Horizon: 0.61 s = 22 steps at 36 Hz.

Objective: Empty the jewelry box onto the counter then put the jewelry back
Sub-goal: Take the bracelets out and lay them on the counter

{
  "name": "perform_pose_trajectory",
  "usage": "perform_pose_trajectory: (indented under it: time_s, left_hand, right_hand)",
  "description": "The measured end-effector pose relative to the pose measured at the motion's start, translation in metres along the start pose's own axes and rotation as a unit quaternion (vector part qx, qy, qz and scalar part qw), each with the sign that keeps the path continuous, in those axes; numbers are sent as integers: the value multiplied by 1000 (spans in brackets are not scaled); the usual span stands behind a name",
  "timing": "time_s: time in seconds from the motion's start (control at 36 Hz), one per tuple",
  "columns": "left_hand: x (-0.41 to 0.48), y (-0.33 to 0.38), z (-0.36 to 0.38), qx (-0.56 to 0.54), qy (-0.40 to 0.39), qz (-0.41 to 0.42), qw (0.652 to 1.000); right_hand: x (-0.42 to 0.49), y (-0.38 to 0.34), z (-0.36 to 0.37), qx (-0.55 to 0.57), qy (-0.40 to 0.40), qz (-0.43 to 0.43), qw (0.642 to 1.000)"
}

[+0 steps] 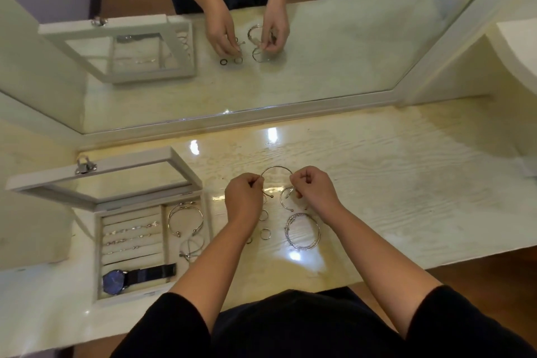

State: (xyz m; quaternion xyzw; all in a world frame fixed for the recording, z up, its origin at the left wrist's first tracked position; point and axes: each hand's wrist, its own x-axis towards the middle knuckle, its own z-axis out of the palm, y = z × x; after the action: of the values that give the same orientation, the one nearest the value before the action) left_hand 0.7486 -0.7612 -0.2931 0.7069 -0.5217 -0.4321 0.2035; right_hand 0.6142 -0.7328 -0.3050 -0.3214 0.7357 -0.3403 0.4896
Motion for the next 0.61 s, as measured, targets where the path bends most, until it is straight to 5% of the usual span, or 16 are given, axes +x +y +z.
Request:
perform_pose_trajectory:
  time_s: [0.61]
  left_hand:
    - [39,12,41,15,-16,-66,998]
  right_hand:
    - [58,4,-14,-172,27,1,985]
